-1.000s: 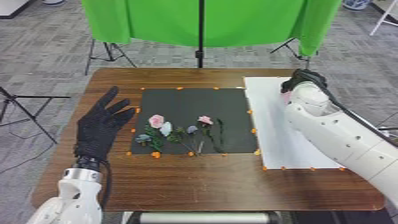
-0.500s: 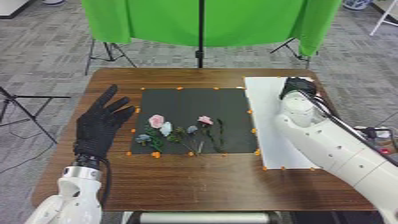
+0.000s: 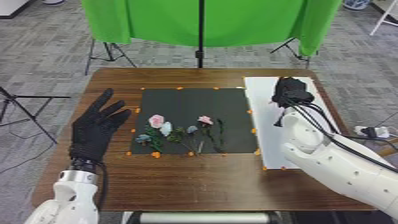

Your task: Arrange flowers

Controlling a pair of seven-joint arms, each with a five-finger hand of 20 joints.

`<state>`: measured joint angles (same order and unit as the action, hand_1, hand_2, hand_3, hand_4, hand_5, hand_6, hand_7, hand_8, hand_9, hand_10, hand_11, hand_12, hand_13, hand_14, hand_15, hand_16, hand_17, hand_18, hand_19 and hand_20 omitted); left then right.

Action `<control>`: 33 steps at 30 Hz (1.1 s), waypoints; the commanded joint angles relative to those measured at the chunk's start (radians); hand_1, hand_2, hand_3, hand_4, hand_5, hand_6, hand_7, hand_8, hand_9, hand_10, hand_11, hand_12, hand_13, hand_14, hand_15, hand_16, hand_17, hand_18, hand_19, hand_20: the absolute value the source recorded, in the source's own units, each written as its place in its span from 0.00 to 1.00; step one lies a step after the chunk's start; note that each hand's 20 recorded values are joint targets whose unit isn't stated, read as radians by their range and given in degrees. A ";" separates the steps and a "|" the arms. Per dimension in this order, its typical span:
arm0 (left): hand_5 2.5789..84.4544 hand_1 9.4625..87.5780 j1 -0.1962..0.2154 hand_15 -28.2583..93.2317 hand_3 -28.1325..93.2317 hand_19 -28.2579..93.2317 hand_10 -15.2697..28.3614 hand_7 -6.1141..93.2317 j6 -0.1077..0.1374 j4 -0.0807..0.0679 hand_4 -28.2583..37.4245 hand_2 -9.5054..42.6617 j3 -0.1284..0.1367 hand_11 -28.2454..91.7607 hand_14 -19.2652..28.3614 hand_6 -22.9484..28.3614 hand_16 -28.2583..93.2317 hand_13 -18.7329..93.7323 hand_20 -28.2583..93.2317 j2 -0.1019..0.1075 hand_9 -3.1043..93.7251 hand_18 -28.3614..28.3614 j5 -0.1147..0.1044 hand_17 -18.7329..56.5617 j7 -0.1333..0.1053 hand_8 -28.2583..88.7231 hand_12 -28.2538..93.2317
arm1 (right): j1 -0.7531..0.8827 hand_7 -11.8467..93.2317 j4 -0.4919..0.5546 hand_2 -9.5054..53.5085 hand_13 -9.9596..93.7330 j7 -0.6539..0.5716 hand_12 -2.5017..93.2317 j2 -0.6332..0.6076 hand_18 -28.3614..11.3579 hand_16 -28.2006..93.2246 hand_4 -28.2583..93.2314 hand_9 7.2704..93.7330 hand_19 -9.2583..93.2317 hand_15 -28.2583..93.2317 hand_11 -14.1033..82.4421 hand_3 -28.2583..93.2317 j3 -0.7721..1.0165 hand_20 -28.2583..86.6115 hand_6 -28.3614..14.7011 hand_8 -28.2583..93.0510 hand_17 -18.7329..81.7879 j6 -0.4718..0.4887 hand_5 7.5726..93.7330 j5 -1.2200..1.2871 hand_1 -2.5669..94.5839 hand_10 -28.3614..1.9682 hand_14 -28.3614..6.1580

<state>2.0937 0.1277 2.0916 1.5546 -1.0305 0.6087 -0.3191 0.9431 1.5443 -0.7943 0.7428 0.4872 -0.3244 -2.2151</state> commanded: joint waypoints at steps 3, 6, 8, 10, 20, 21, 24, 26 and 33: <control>0.37 0.18 0.017 0.68 0.88 0.67 0.79 0.20 0.007 0.003 0.02 0.30 -0.012 0.44 0.98 0.57 0.17 0.40 0.45 0.004 0.37 1.00 -0.004 0.16 -0.016 0.15 0.34 | 0.253 0.29 0.265 0.00 0.90 0.156 0.34 0.052 0.19 0.42 0.00 1.00 1.00 0.75 0.33 0.82 0.157 0.77 0.70 0.25 0.59 0.060 0.94 -0.155 0.61 0.81 0.76; 0.37 0.18 0.012 0.68 0.88 0.66 0.79 0.20 0.008 0.001 0.02 0.30 -0.015 0.44 0.98 0.57 0.17 0.40 0.45 0.004 0.37 1.00 -0.006 0.16 -0.025 0.15 0.34 | 0.291 0.29 0.278 0.00 0.88 0.149 0.34 0.077 0.20 0.42 0.00 1.00 1.00 0.75 0.32 0.82 0.141 0.77 0.70 0.25 0.58 0.054 0.94 -0.143 0.61 0.79 0.75; 0.37 0.18 0.008 0.68 0.88 0.67 0.79 0.20 0.002 -0.001 0.02 0.30 -0.014 0.44 0.98 0.57 0.17 0.40 0.45 -0.001 0.37 1.00 -0.003 0.16 -0.018 0.15 0.34 | 0.320 0.29 0.289 0.00 0.88 0.133 0.35 0.094 0.20 0.42 0.00 1.00 1.00 0.76 0.32 0.82 0.138 0.77 0.70 0.25 0.58 0.056 0.94 -0.139 0.61 0.78 0.75; 0.37 0.18 0.010 0.68 0.88 0.67 0.79 0.20 -0.001 -0.001 0.02 0.30 -0.013 0.44 0.98 0.57 0.17 0.40 0.45 -0.005 0.37 1.00 0.000 0.16 -0.015 0.15 0.34 | 0.333 0.29 0.290 0.00 0.87 0.126 0.35 0.104 0.20 0.42 0.00 1.00 1.00 0.76 0.31 0.83 0.128 0.76 0.70 0.25 0.57 0.052 0.93 -0.146 0.61 0.78 0.74; 0.37 0.18 0.010 0.68 0.88 0.67 0.79 0.20 -0.001 0.000 0.02 0.30 -0.009 0.44 0.98 0.57 0.17 0.40 0.45 -0.013 0.37 1.00 0.003 0.16 -0.005 0.15 0.34 | 0.409 0.27 0.338 0.00 0.84 0.157 0.36 0.132 0.18 0.40 0.00 1.00 1.00 0.78 0.30 0.83 0.232 0.77 0.72 0.23 0.54 0.195 0.90 -0.111 0.57 0.74 0.68; 0.37 0.18 0.008 0.68 0.88 0.67 0.79 0.20 -0.003 -0.002 0.02 0.30 -0.008 0.44 0.98 0.57 0.17 0.40 0.45 -0.016 0.37 1.00 0.005 0.16 -0.001 0.15 0.34 | 0.417 0.26 0.348 0.00 0.84 0.161 0.31 0.130 0.17 0.39 0.00 0.98 1.00 0.79 0.35 0.82 0.242 0.78 0.73 0.23 0.54 0.196 0.87 -0.091 0.52 0.70 0.66; 0.37 0.18 0.008 0.68 0.88 0.67 0.79 0.20 -0.001 -0.001 0.02 0.30 -0.006 0.44 0.98 0.57 0.17 0.40 0.45 -0.019 0.37 1.00 0.007 0.16 0.006 0.15 0.34 | 0.427 0.25 0.364 0.00 0.80 0.161 0.23 0.117 0.14 0.39 0.00 0.93 1.00 0.85 0.50 0.82 0.250 0.81 0.73 0.13 0.52 0.193 0.79 -0.138 0.38 0.62 0.55; 0.37 0.18 0.011 0.68 0.88 0.67 0.79 0.20 0.001 0.000 0.02 0.30 -0.006 0.44 0.98 0.57 0.17 0.40 0.45 -0.020 0.37 1.00 0.006 0.16 0.009 0.15 0.34 | 0.434 0.24 0.377 0.00 0.79 0.154 0.23 0.107 0.13 0.39 0.00 0.92 1.00 0.86 0.52 0.81 0.254 0.83 0.72 0.13 0.52 0.184 0.76 -0.161 0.36 0.61 0.52; 0.37 0.18 0.019 0.68 0.88 0.67 0.79 0.20 0.006 0.004 0.02 0.30 -0.006 0.44 0.98 0.58 0.17 0.40 0.45 -0.018 0.37 1.00 0.007 0.16 0.010 0.15 0.33 | 0.493 0.22 0.466 0.00 0.80 0.182 0.24 0.080 0.13 0.39 0.00 0.91 1.00 0.91 0.63 0.81 0.341 0.86 0.69 0.13 0.54 0.236 0.71 -0.119 0.33 0.58 0.49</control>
<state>2.0953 0.1277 2.0921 1.5468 -1.0424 0.6116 -0.3199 1.3810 1.9299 -0.6393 0.8536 0.7562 -0.0986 -2.3551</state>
